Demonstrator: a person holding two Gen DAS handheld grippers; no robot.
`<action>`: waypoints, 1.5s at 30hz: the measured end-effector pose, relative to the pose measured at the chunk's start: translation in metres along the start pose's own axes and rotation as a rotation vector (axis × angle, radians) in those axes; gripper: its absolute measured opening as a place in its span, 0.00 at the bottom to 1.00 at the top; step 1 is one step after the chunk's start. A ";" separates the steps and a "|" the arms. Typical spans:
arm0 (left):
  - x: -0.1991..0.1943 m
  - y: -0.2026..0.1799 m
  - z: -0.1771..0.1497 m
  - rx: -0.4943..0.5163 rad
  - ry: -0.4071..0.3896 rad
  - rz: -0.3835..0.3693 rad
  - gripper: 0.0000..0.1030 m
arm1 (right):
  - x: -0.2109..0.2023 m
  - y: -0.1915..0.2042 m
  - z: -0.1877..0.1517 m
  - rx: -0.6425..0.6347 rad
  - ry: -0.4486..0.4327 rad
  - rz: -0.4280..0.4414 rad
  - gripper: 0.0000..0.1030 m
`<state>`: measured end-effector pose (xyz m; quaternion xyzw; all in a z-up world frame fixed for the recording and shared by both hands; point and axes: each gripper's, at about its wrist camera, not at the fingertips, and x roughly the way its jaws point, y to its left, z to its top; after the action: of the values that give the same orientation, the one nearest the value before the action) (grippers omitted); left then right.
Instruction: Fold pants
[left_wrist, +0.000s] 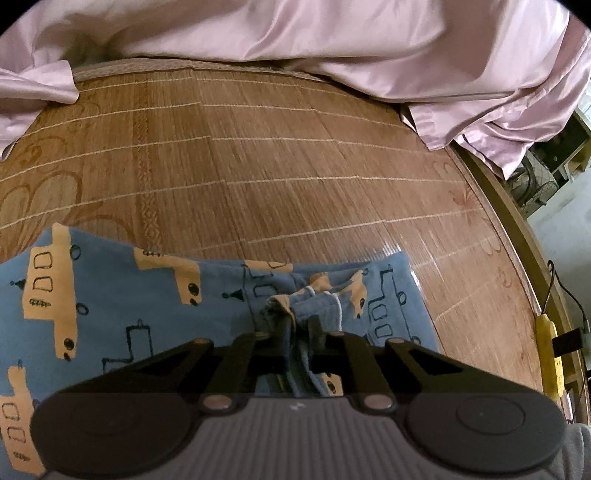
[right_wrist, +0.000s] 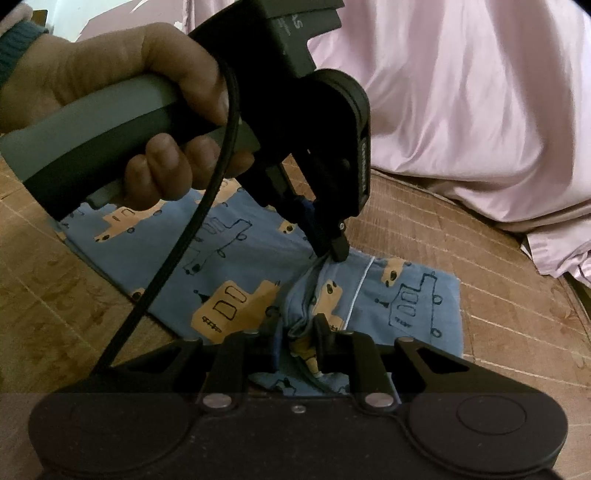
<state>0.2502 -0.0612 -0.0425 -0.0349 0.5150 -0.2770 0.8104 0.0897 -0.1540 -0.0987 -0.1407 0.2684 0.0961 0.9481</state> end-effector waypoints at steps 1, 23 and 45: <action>-0.002 0.001 0.000 -0.001 0.003 -0.002 0.08 | -0.003 0.001 0.001 -0.007 -0.002 -0.004 0.17; -0.072 0.057 -0.015 -0.034 -0.029 0.033 0.07 | -0.017 0.055 0.037 -0.071 -0.048 0.112 0.17; -0.099 0.146 -0.042 -0.088 -0.009 0.182 0.11 | 0.040 0.123 0.064 -0.137 0.028 0.315 0.29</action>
<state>0.2438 0.1197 -0.0315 -0.0251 0.5239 -0.1793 0.8323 0.1225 -0.0130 -0.0948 -0.1623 0.2932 0.2597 0.9057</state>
